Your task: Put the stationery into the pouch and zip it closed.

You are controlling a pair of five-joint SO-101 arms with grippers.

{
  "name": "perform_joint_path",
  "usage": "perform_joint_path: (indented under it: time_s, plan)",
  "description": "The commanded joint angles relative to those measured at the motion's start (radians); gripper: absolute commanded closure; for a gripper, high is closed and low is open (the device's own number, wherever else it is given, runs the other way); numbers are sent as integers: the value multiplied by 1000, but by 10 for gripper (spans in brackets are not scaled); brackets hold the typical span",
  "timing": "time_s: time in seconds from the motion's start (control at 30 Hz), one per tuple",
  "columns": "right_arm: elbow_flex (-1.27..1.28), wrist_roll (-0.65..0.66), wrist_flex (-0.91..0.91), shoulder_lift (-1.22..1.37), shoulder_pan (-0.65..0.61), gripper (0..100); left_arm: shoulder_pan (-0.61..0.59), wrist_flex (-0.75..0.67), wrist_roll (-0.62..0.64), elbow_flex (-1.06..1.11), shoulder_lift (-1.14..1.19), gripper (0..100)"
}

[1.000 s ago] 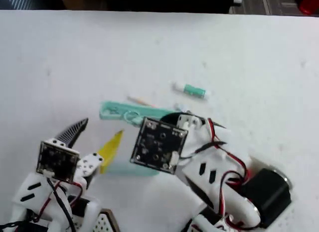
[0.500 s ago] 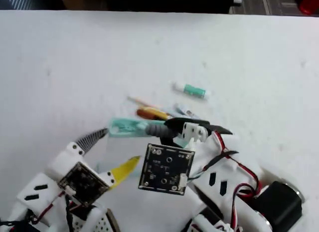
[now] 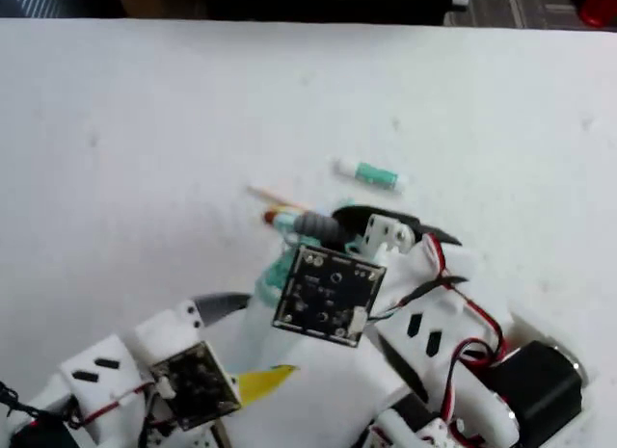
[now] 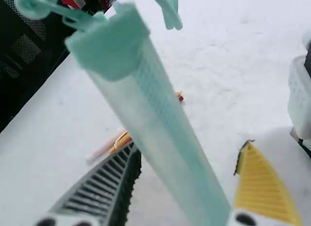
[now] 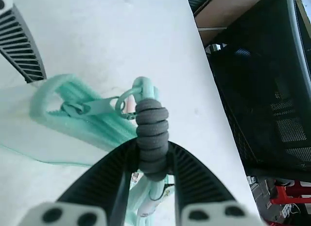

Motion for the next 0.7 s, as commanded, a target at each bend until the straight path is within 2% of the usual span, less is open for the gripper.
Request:
perform_joint_path:
  time_s: [0.0, 0.13, 0.3, 0.4, 0.47, 0.57, 0.67]
  plan:
    - [-6, -43, -22, -12, 5, 981, -39, -71, 61, -12, -2, 679]
    - [-6, -55, 1, -16, -59, 981, -142, -160, 163, 72, -2, 679]
    - [-3, -58, -22, -8, -79, 981, -160, -180, 150, 149, -2, 683]
    - [49, -58, -87, -8, -79, 981, -160, -198, 152, 152, -2, 758]
    - [109, -63, -157, -8, -77, 981, -162, -258, 149, 160, -2, 846]
    - [173, -147, -274, -8, -47, 981, -193, -394, 146, 207, -2, 982]
    - [183, -238, -360, -8, 18, 981, -268, -554, 153, 290, -2, 946]
